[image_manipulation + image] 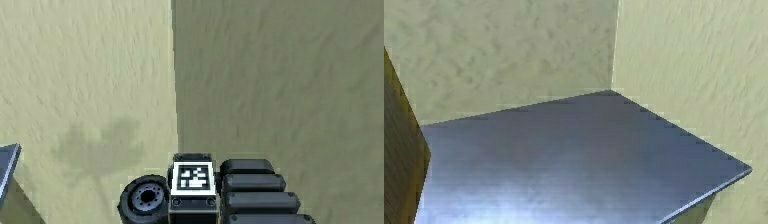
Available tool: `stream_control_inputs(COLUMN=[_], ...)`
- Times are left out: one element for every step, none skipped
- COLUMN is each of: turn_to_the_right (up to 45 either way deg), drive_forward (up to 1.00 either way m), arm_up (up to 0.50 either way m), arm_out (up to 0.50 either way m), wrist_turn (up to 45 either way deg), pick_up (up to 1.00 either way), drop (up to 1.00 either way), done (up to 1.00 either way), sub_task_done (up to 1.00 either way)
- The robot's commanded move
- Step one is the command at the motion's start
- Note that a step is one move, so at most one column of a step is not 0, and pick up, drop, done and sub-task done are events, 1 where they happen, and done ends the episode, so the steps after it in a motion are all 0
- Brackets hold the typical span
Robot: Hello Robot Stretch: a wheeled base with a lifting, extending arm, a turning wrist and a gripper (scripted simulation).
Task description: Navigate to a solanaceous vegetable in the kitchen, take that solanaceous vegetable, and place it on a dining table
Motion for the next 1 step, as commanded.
stream_control_inputs(turn_to_the_right=[45.0], drive_forward=[0.00], arm_up=[0.00], arm_out=[0.00], wrist_turn=[0.0], pick_up=[0.00], drop=[0.00], done=[0.00], sub_task_done=[0.00])
